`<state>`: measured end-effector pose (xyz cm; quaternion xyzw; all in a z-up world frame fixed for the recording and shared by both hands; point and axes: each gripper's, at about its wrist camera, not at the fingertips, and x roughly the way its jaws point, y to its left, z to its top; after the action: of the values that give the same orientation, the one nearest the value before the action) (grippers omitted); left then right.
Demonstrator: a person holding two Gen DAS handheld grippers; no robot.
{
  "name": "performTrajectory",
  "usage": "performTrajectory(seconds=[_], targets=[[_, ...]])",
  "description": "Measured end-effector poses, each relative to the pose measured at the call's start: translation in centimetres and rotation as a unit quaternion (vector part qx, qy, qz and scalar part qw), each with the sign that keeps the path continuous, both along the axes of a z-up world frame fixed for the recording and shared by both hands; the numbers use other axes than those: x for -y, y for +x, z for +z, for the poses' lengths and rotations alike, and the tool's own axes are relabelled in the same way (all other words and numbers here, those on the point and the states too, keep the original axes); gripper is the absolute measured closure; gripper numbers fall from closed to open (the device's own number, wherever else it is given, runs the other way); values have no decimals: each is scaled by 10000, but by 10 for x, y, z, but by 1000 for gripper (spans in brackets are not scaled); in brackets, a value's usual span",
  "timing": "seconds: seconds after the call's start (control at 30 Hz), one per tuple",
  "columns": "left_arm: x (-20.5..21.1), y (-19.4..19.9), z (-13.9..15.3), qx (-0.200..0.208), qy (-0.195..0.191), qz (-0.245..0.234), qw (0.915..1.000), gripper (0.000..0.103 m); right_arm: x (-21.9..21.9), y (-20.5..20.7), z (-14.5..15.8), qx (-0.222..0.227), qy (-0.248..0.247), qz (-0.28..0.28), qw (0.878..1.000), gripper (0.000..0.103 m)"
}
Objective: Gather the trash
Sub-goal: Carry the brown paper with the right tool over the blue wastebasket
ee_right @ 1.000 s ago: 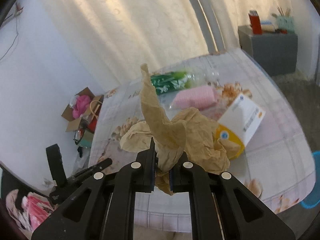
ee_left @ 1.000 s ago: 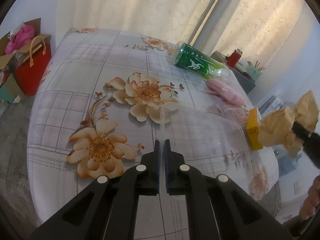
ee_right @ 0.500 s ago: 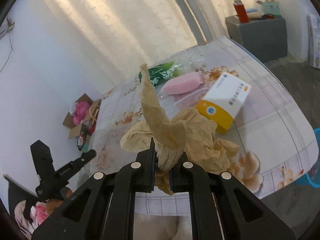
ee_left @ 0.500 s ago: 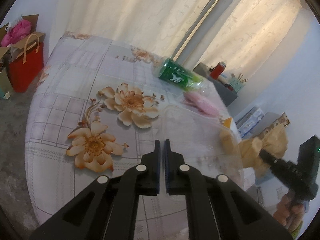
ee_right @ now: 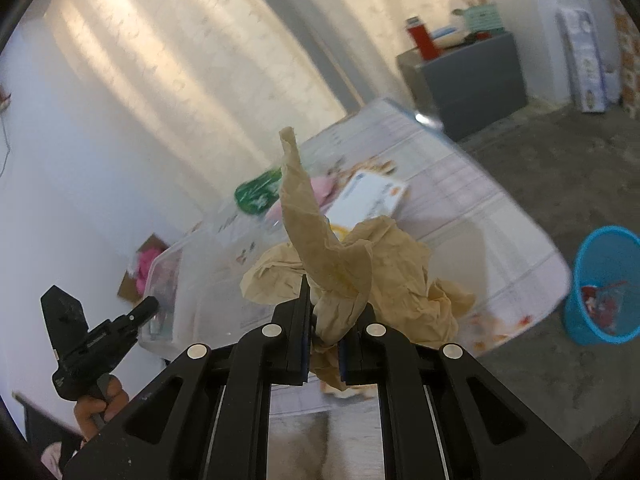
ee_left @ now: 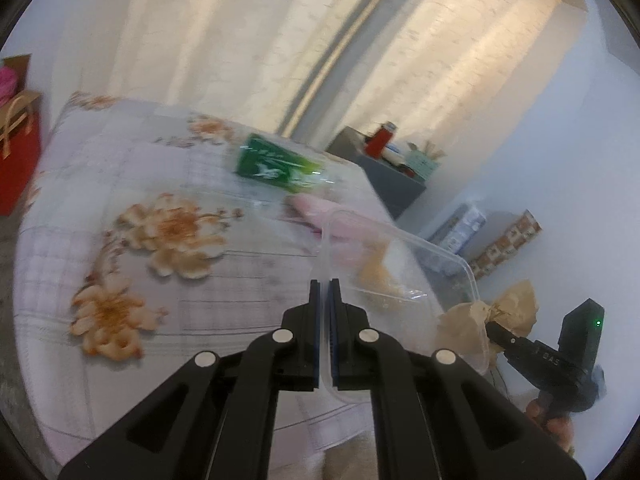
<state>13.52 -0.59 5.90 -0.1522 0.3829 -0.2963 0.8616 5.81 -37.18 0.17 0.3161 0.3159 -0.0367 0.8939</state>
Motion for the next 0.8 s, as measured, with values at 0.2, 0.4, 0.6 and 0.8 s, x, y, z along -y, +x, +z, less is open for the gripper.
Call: performTrajectory(seconds=[0.2, 0.4, 0.6, 0.8], targets=[[55, -3, 19, 234, 15, -717, 9972, 100, 37, -52, 10, 89, -232, -771, 9967, 94], [131, -8, 34, 463, 213, -1563, 9864, 100, 83, -112, 5, -14, -372, -1800, 9830, 94], [216, -21, 38, 644, 529, -2290, 9699, 100, 127, -164, -9, -101, -287, -2600, 9651, 94], [306, -40, 23, 632, 994, -2915, 9493, 100, 153, -190, -35, -224, -69, -3041, 9523, 94]])
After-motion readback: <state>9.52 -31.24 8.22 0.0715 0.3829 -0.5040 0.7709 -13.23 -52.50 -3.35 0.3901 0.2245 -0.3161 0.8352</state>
